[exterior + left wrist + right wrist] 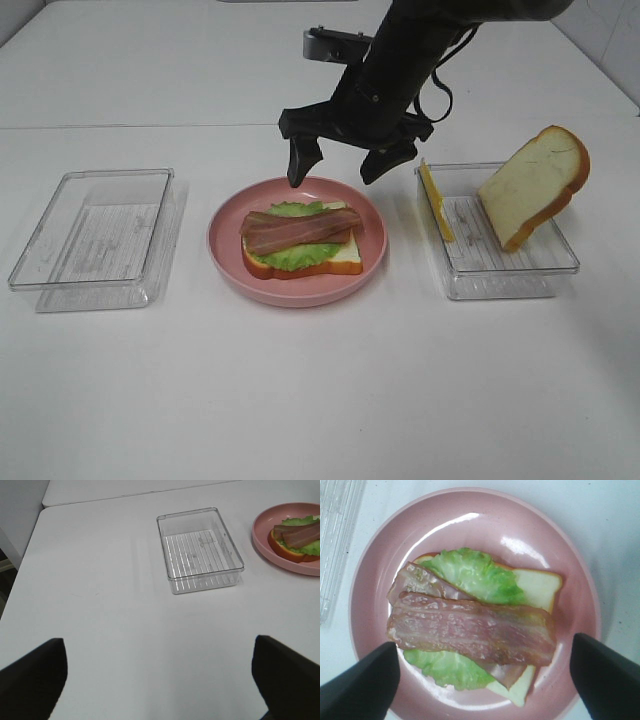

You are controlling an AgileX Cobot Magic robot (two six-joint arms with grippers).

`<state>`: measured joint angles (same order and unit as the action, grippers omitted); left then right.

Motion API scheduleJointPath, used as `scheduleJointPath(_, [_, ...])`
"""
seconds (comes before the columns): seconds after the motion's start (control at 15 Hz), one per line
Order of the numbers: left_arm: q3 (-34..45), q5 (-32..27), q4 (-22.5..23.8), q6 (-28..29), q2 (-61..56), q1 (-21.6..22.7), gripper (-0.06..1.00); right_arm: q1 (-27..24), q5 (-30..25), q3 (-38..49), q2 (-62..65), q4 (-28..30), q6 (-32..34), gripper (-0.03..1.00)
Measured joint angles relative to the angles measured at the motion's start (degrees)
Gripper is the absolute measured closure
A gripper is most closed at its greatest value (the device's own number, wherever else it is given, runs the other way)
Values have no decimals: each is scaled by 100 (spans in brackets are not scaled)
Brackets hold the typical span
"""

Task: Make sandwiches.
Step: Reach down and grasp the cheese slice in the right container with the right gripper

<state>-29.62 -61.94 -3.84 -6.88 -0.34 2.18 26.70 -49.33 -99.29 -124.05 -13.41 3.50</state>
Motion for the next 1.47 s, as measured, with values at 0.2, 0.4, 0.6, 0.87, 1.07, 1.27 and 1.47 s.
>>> scheduleJointPath(0.2, [0, 0, 0, 0, 0, 0, 3, 0, -997, -355, 384, 493, 476, 8])
scheduleJointPath(0.4, [0, 0, 0, 0, 0, 0, 3, -160, -1558, -905, 395, 831, 688, 8])
scheduleJointPath(0.6, [0, 0, 0, 0, 0, 0, 3, -647, -1696, -980, 395, 773, 716, 8])
scheduleJointPath(0.87, [0, 0, 0, 0, 0, 0, 3, -1146, -1742, -991, 103, 653, 722, 8])
scheduleJointPath(1.07, [0, 0, 0, 0, 0, 0, 3, -1175, -1633, -991, -246, 567, 722, 8])
scheduleJointPath(1.27, [0, 0, 0, 0, 0, 0, 3, -1175, -1547, -991, -510, 556, 722, 9])
scheduleJointPath(1.47, [0, 0, 6, 0, 0, 0, 3, -1175, -1432, -991, -705, 556, 722, 10])
